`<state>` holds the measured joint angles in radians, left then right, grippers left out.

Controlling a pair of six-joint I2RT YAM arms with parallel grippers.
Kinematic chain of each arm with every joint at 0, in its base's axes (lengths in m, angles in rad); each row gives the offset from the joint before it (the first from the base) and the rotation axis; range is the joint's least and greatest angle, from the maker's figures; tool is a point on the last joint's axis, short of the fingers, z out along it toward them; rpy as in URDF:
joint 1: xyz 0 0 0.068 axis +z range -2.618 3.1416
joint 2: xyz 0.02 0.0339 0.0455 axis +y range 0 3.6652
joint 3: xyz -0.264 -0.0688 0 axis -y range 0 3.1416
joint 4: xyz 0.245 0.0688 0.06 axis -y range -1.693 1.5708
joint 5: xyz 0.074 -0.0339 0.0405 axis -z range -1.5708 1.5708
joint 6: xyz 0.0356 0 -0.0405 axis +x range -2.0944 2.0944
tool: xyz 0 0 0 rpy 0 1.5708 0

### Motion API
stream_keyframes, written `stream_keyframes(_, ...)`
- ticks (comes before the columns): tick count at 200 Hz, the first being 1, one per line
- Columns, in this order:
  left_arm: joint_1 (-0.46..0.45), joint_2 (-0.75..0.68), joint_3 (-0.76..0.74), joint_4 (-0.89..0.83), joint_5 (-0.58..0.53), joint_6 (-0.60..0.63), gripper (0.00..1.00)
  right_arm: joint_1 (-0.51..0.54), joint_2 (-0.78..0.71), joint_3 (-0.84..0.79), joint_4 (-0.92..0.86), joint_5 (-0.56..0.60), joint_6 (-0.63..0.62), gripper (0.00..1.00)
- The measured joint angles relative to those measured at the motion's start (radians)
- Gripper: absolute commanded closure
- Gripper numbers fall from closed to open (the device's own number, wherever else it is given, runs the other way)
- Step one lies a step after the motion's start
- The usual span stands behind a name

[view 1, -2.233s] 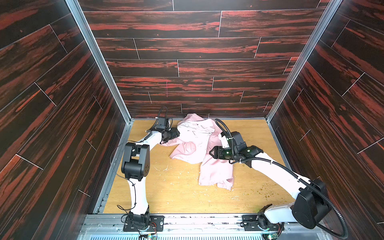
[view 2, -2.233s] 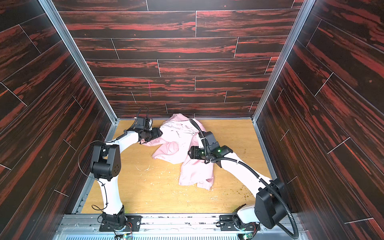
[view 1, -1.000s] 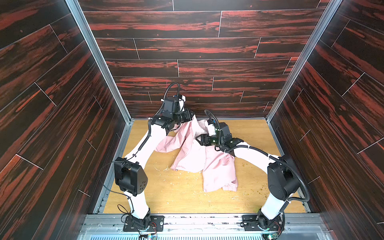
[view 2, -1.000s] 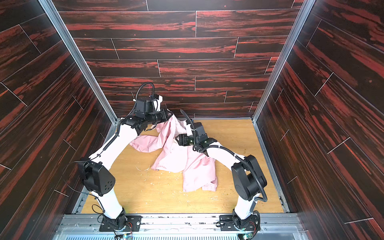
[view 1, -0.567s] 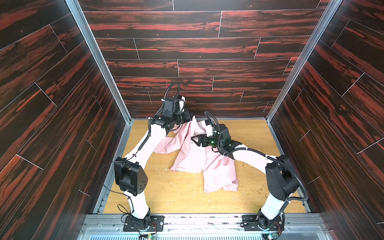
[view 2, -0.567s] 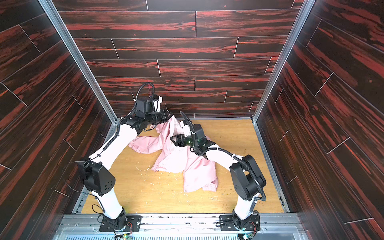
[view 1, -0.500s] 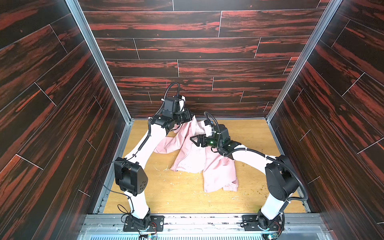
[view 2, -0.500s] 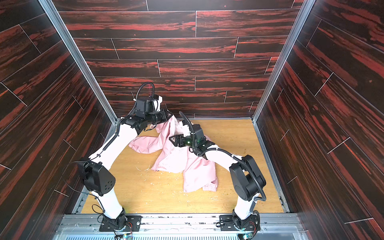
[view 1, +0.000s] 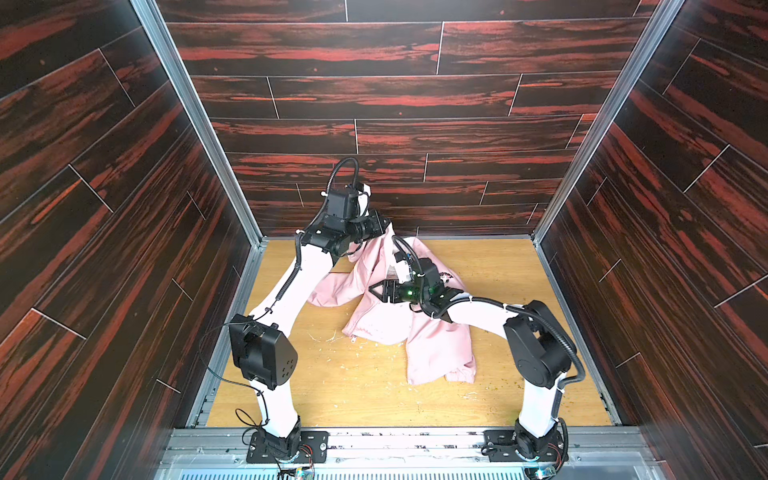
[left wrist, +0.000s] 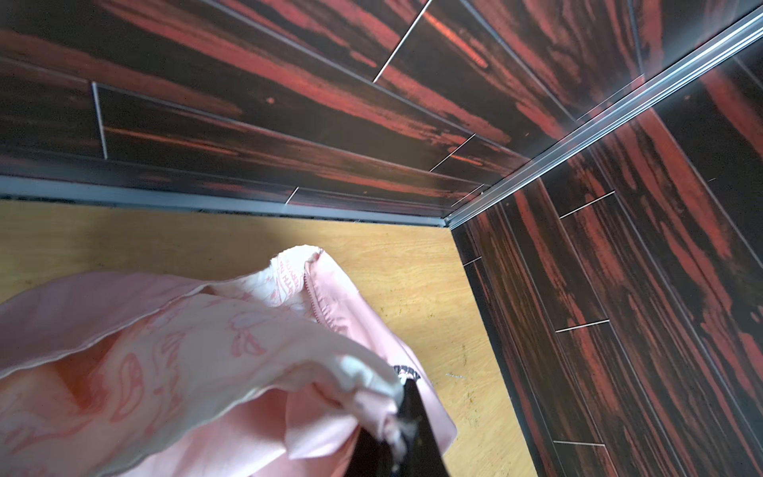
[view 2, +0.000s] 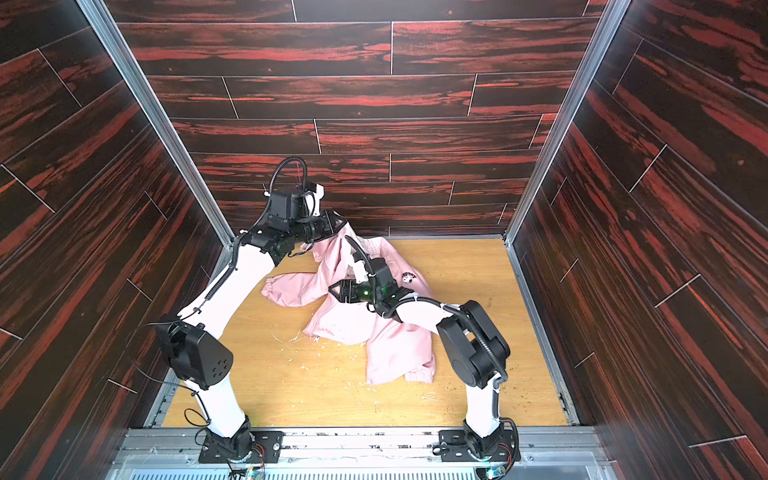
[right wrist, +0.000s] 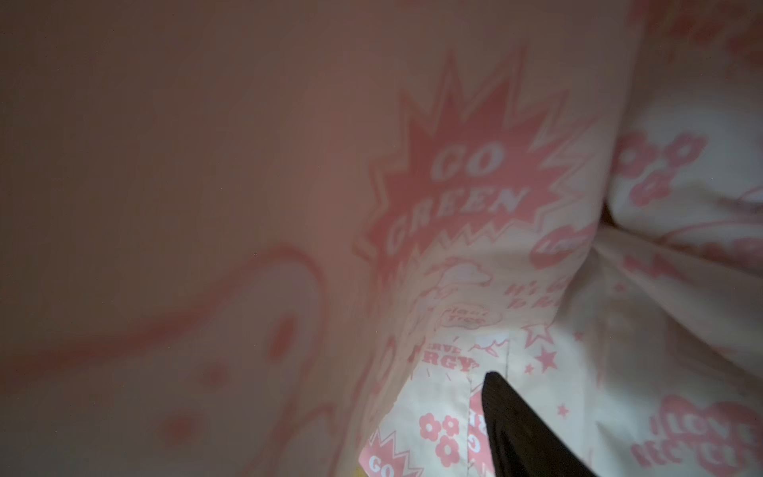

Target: Zip up the jacket

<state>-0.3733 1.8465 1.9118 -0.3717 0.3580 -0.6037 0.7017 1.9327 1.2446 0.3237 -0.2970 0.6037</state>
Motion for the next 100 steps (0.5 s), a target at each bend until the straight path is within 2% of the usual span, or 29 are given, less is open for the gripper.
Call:
stream_keyframes(71,-0.003,0.025,0.012,0.003,-0.006,-0.007,1.00,0.045,0.061,-0.052,0.162,-0.018,0.171,0.36)
stream_keyframes(100,-0.003,0.026,0.012,0.003,-0.009,-0.007,1.00,0.046,0.082,-0.076,0.193,-0.029,0.224,0.48)
